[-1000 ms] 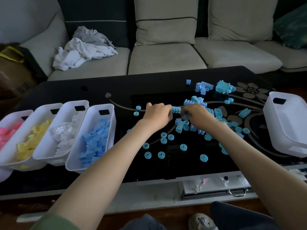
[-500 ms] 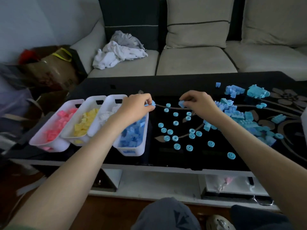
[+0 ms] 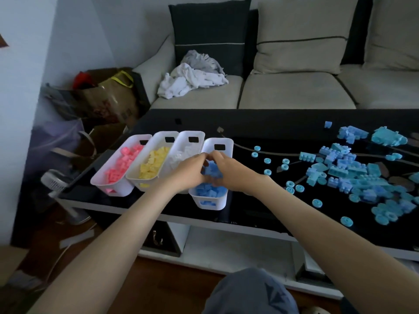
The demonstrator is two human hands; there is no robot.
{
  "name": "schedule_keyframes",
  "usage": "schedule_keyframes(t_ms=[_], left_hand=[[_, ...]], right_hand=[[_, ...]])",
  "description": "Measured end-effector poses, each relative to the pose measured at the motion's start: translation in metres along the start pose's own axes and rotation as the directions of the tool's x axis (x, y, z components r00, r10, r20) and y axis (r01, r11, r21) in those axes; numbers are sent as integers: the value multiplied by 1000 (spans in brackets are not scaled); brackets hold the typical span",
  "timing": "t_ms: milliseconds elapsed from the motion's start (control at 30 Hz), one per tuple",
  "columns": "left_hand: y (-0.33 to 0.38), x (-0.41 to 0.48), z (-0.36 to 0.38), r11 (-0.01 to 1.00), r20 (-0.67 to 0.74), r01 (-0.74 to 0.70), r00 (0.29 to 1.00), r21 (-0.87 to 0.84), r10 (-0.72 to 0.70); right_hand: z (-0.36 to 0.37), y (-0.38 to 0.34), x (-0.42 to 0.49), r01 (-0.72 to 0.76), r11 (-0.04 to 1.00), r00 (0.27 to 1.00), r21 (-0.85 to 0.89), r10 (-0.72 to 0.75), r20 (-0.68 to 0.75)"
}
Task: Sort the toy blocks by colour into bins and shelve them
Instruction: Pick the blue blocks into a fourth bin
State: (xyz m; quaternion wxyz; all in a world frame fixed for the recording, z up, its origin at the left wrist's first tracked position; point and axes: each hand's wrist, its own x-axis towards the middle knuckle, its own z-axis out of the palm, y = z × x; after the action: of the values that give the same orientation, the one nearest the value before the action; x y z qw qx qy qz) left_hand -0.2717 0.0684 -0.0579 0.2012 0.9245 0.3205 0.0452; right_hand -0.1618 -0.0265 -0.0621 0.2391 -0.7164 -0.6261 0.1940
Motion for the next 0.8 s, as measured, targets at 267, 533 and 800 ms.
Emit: schedule_keyframes(t_ms=[267, 533, 800], left_hand=[[-2, -9, -2, 998, -28, -35, 999, 49, 36], [55, 12, 13, 984, -279, -118, 948, 133, 152], [155, 53, 80, 926, 75, -377, 923, -18, 377]], right_hand=[[3, 19, 13, -175, 940, 961, -294, 98, -260], [-18, 51, -17, -94, 963, 921, -252, -12, -389], [-94, 153, -116, -578, 781, 811, -235, 521, -265]])
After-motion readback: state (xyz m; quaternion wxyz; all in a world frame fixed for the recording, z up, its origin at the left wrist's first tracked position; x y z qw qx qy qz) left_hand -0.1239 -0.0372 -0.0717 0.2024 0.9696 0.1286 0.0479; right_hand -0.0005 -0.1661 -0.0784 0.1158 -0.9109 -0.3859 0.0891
